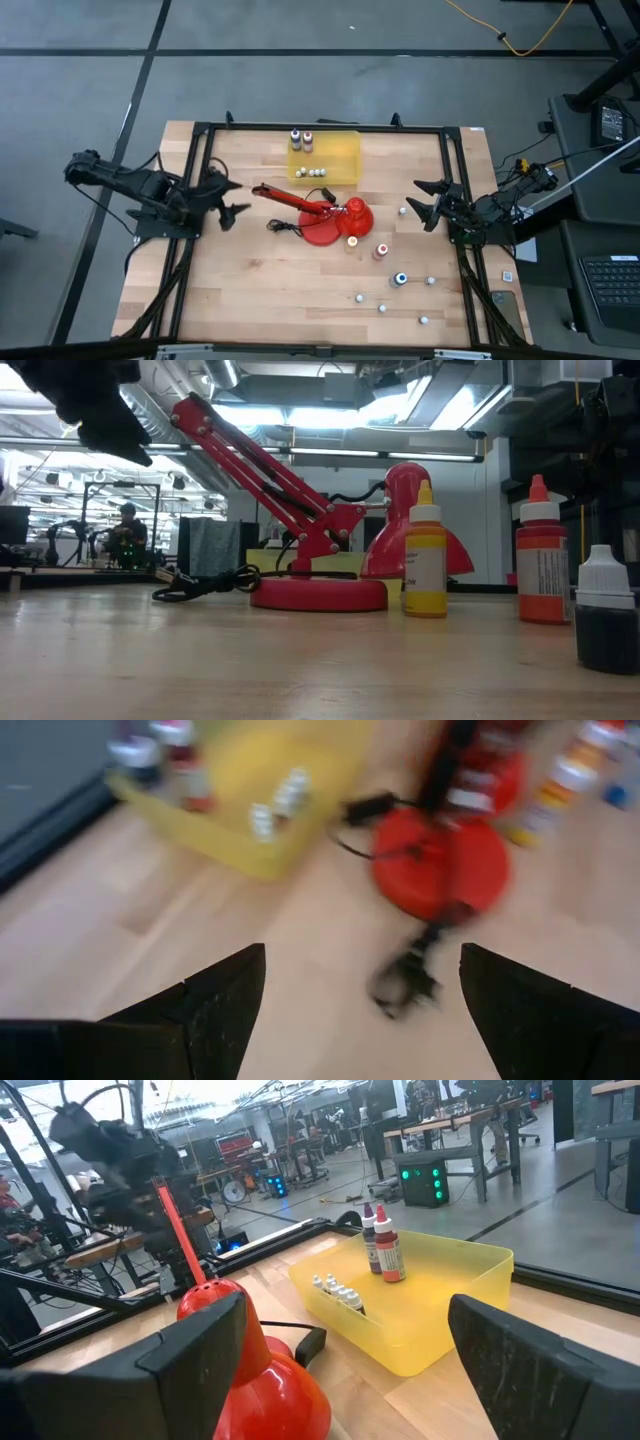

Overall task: Pick & Place food coloring
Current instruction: Put the black food coloring bottle into the yellow bin

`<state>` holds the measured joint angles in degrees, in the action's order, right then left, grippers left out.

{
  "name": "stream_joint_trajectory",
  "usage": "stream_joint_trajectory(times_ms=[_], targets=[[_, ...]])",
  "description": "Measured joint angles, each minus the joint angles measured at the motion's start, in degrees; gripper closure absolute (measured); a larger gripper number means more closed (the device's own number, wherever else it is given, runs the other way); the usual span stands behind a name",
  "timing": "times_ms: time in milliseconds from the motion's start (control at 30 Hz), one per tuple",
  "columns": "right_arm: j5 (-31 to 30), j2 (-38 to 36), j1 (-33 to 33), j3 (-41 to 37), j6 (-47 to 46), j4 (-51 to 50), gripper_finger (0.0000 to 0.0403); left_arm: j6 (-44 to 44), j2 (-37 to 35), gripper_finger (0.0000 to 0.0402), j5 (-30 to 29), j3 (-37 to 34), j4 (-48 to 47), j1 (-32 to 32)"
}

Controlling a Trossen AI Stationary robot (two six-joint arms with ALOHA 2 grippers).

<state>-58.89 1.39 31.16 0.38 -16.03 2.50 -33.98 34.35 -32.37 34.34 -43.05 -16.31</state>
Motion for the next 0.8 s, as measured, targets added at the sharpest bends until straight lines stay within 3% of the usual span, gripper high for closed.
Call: stream_joint_trajectory(times_ms=[133, 333, 533, 800], targets=[[0.00, -0.02, 0.00, 0.02, 0.00, 0.00, 0.0056, -0.67, -2.83, 0.0083, -4.09, -4.06, 2.44, 3.66], [0.02, 0.00, -0.02, 0.02, 0.00, 0.00, 0.0056, 2.41, -6.13, 0.0083, -5.11, -11.89, 10.70, 11.39], [0.01, -0.01, 0.00, 0.01, 0.00, 0.00, 0.0056, 5.44, -9.55, 0.0083, -1.34, -18.40, 19.99, 19.65], [0.00, 0.00, -0.01, 0.02, 0.00, 0.00, 0.0056, 17.42, -18.39, 0.0083, 2.71, -23.57, 29.73, 29.90]])
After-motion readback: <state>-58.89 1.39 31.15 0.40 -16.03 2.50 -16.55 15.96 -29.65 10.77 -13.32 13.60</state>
